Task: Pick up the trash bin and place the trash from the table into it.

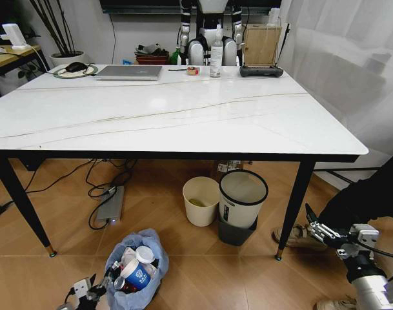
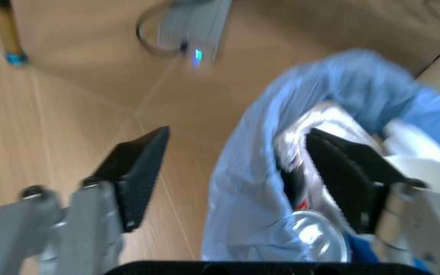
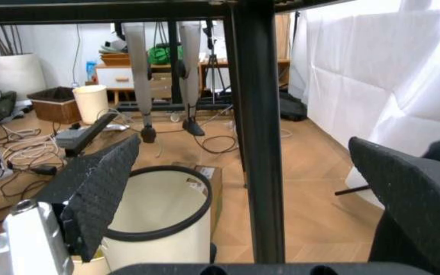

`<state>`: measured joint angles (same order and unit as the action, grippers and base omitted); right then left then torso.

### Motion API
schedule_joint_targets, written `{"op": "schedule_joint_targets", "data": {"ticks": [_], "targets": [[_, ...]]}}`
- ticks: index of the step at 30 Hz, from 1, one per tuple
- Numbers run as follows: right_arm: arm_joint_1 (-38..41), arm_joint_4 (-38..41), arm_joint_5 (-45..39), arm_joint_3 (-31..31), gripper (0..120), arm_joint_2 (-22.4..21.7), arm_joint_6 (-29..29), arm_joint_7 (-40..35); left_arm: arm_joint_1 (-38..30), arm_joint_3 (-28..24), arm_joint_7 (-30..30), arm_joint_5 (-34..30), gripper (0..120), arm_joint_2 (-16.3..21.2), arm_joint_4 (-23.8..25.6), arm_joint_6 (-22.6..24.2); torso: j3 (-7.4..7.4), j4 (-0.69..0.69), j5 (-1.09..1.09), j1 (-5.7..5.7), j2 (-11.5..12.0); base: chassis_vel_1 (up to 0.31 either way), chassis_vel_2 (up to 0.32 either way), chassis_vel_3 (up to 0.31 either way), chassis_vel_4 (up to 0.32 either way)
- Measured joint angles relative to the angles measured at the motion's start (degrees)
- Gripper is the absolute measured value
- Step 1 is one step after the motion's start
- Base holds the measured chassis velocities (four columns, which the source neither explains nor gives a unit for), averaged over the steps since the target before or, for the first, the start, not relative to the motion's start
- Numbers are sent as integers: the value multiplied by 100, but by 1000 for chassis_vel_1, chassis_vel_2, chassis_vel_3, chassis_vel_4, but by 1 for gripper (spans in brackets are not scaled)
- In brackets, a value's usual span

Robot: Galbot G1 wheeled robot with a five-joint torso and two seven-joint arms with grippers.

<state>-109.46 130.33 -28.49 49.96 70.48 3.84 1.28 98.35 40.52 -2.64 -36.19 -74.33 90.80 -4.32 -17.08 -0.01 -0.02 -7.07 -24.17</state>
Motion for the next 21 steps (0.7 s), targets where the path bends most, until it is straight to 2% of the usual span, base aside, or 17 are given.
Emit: {"op": "schedule_joint_targets", "data": {"ticks": [2, 3, 5, 7, 8, 10, 11, 15, 21], "targets": [[0, 0, 0, 0, 100, 0, 0, 0, 283, 105, 2, 248, 84, -3, 397, -221, 0, 1, 1, 0, -1, 0, 0, 0, 0], [-1, 0, 0, 0, 100, 0, -1, 0, 492, 211, 1, 623, 90, -63, 823, -543, -1, 4, 2, 0, -1, 0, 0, 0, 0], [0, 1, 0, 0, 100, 0, -1, 0, 764, 341, -2, 1136, 98, -206, 1601, -1084, 0, -1, 3, 0, -2, 0, 0, 0, 0], [0, 1, 0, -1, 100, 0, -1, 0, 828, 354, -5, 1219, 98, -242, 1773, -1212, 0, -1, 4, 0, -2, 0, 0, 0, 0], [0, 1, 0, 0, 100, 0, -1, 0, 912, 372, -4, 1299, 99, -296, 2017, -1365, -1, 0, 3, 0, -2, 0, 0, 0, 0], [0, 1, 0, 0, 100, 0, -1, 0, 1141, 403, -7, 1369, 100, -441, 2810, -1730, -1, 0, 4, -1, -2, 0, 0, 0, 0], [0, 1, 0, 0, 100, 0, -1, 0, 1194, 417, -10, 1371, 100, -483, 3020, -1808, -1, 0, 6, -1, -3, 0, 0, 0, 0], [1, 1, 0, 0, 100, 0, -1, 0, 1222, 423, -8, 1369, 100, -511, 3142, -1841, -1, 0, -3, -1, -3, 0, 0, 0, 0], [0, 1, 0, 0, 100, 0, 0, 0, 1210, 424, -6, 1354, 100, -513, 3128, -1836, -2, 0, 3, -2, -3, 0, 0, 0, 0]]}}
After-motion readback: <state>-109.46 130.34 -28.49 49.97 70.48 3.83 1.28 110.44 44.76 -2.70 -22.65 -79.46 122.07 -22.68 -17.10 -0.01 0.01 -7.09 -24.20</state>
